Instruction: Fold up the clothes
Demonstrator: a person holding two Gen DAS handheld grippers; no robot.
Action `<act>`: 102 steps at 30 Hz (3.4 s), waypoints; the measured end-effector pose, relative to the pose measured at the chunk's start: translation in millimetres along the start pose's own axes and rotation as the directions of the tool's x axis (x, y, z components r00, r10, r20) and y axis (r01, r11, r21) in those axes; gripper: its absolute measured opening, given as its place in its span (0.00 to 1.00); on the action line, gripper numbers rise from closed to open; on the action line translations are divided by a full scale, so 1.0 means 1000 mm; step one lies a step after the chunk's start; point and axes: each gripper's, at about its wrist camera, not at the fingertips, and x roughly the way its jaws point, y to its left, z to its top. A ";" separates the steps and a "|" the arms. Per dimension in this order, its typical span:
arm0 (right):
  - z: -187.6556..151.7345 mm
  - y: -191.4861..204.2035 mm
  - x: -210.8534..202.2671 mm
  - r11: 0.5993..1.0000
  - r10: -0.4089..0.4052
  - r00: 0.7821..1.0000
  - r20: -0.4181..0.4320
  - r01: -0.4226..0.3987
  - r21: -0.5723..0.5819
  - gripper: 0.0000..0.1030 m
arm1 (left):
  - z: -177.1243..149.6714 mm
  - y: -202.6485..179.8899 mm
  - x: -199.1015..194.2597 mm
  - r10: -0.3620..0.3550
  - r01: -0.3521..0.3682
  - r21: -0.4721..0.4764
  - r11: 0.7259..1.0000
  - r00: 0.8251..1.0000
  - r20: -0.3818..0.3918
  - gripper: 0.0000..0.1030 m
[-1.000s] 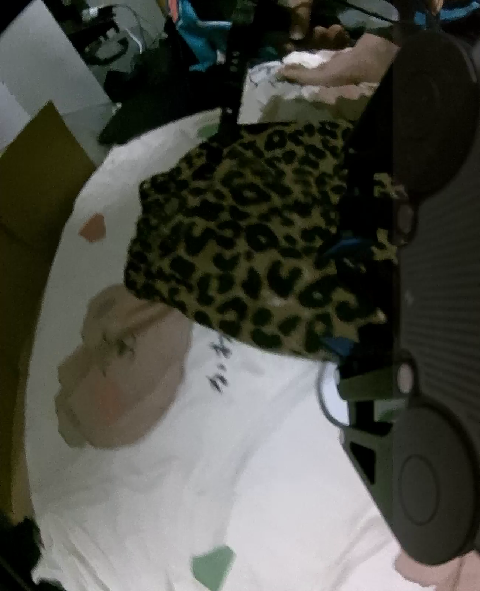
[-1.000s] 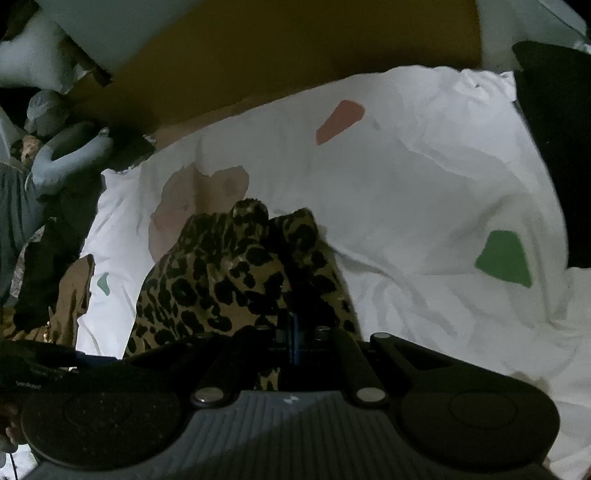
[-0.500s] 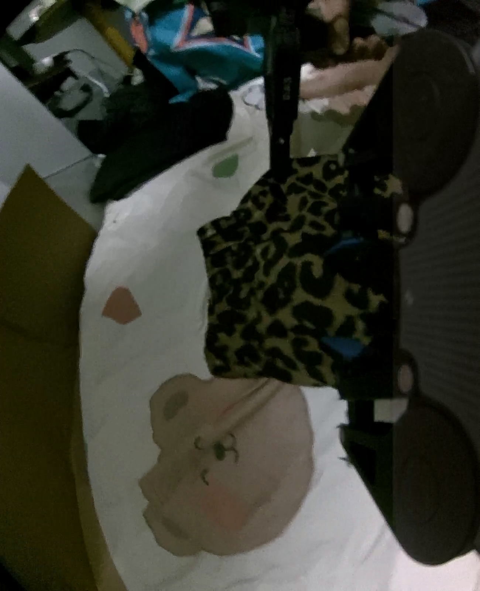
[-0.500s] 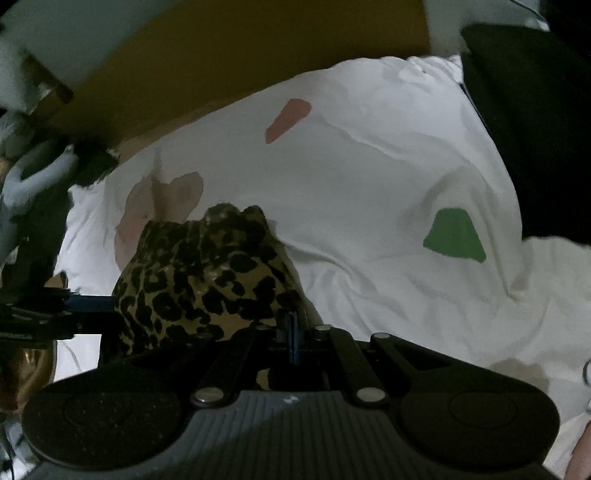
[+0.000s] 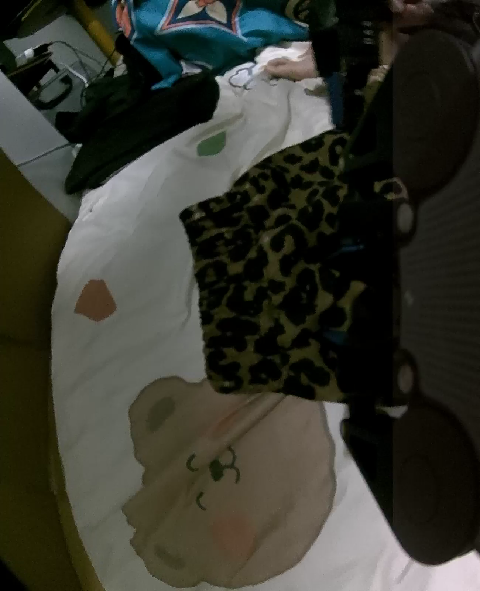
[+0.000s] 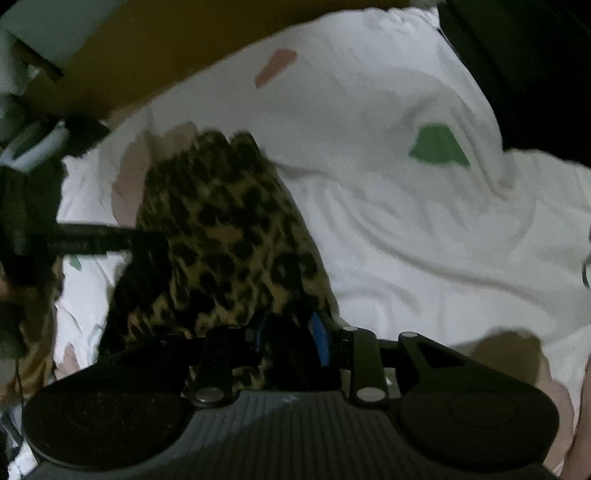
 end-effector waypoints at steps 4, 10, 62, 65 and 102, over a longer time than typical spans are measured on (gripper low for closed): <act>-0.018 0.001 0.005 1.000 -0.022 0.999 -0.035 0.021 -0.021 0.40 | 0.000 0.001 0.004 -0.003 0.003 -0.003 1.000 1.000 0.000 0.41; -0.026 0.000 0.010 1.000 -0.027 0.999 -0.040 0.027 -0.001 0.15 | 0.000 0.000 0.008 -0.004 0.004 0.003 1.000 1.000 -0.005 0.41; -0.023 0.016 -0.014 0.998 -0.060 0.998 -0.028 0.060 0.019 0.00 | 0.018 -0.019 0.014 -0.040 0.039 0.139 0.990 0.999 0.009 0.03; -0.027 0.012 -0.012 0.997 -0.068 0.997 -0.042 0.068 0.019 0.00 | 0.019 -0.020 0.012 -0.039 0.037 0.148 0.988 0.999 0.012 0.03; -0.086 0.045 -0.005 0.994 -0.084 0.994 -0.067 0.078 -0.076 0.22 | 0.004 0.024 -0.015 0.052 -0.059 0.078 0.995 0.995 0.082 0.27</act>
